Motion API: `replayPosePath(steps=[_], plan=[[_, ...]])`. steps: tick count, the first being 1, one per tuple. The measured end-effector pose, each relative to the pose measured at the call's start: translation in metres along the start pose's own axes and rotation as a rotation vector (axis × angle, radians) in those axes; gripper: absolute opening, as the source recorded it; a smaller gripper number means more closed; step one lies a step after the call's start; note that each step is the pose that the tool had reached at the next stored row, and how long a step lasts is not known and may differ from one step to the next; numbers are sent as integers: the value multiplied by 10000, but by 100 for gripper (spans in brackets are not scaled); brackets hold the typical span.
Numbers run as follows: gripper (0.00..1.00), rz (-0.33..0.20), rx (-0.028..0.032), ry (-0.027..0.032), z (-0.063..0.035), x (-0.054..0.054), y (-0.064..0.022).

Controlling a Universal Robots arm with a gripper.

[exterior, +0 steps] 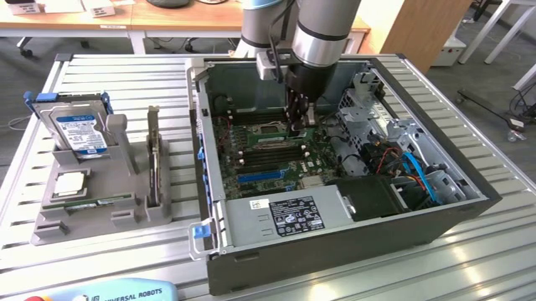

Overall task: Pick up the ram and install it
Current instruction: 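Insert the ram into the slot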

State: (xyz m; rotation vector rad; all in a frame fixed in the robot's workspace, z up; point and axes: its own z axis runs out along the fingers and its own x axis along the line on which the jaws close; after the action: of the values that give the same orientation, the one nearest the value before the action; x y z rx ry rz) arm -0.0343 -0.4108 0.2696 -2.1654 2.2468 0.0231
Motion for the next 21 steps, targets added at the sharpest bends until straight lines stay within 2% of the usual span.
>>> replayPosePath(steps=[8, 21], plan=[[11, 0, 0, 1, 27, 1, 2], [11, 0, 0, 1, 25, 75, 33]])
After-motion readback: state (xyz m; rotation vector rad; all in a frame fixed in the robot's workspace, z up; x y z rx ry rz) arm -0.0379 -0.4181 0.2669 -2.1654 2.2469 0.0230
